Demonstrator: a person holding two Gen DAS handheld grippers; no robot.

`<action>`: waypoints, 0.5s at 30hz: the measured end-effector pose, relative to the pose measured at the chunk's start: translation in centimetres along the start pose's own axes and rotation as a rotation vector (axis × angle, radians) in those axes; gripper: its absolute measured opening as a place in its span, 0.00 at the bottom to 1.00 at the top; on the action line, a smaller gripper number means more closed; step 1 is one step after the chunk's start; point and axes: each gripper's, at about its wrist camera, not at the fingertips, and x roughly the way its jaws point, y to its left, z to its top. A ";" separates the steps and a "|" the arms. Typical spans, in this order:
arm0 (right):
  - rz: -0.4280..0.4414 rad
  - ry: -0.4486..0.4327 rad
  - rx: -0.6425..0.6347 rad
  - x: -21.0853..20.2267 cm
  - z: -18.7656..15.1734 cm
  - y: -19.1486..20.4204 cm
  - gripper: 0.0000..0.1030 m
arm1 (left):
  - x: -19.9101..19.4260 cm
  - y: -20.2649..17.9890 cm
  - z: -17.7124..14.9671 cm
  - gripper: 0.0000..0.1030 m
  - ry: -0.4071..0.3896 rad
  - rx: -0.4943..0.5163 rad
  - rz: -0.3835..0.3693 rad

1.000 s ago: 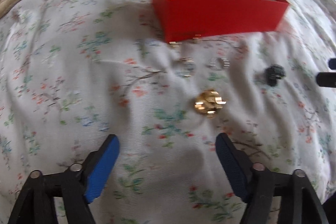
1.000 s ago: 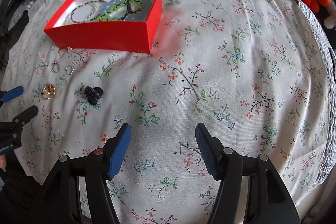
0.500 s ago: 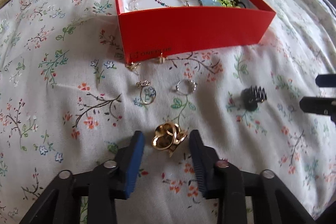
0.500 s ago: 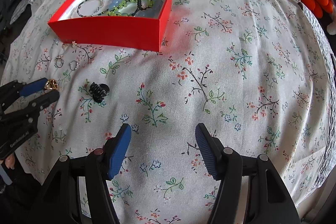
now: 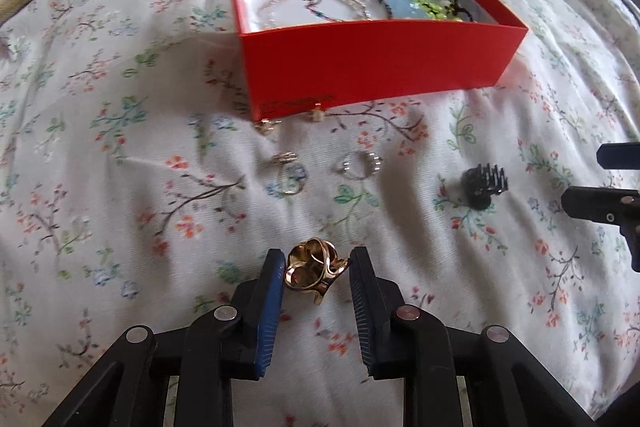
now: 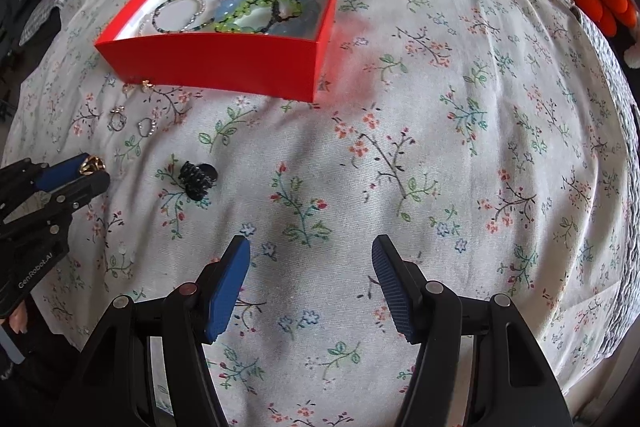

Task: Organize jewelry
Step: 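Close the left tool on the gold knot earring, then grasp the black hair clip with the right tool while the left tool holds the earring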

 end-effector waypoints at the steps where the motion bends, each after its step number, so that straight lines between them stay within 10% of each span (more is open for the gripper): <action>1: 0.002 0.002 -0.003 0.0 0.1 0.2 0.64 | -0.2 0.3 -0.1 0.26 -0.001 -0.006 0.003; 15: 0.058 0.025 -0.031 0.9 2.1 4.3 0.64 | -1.4 3.6 -1.2 0.26 0.005 -0.057 0.079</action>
